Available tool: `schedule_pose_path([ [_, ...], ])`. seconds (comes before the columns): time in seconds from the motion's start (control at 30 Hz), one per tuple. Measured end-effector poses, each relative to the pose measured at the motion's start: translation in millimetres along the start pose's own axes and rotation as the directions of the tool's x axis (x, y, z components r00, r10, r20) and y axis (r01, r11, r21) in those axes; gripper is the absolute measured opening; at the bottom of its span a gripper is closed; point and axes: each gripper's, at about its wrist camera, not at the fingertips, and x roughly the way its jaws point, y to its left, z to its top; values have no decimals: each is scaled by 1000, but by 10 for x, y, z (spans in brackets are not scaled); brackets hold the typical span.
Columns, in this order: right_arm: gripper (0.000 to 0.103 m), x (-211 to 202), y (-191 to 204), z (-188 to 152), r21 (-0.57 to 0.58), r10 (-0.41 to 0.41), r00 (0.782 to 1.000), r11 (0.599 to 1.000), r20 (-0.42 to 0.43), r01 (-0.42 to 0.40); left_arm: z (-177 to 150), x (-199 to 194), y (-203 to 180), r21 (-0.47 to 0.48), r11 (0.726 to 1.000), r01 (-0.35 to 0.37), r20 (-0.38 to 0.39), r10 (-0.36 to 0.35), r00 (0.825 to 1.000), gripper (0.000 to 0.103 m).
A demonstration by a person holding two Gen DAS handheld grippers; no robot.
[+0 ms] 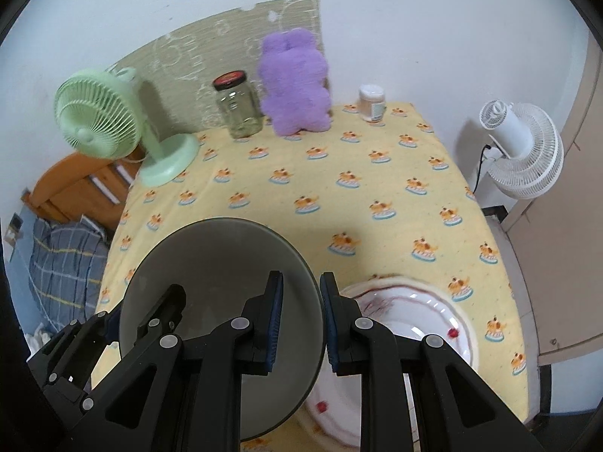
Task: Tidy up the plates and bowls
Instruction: 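Lift the nested bowls with both grippers and carry them beside the plate stack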
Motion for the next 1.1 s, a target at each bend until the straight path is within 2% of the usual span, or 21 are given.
schedule_pose_path([
  [0.37,24,100,345,-333,-49,1,998,999,-60,-4,-310,48,357,-32,999,-5,-57,3,998,23],
  [0.8,24,308,462,-580,-99,-23,989,995,-144,9,-609,216,492,-54,999,-5,-131,-2,991,23],
  [1.1,24,406,527,-667,-124,-36,986,992,-164,16,-707,301,546,-64,998,-9,-154,-1,988,23],
])
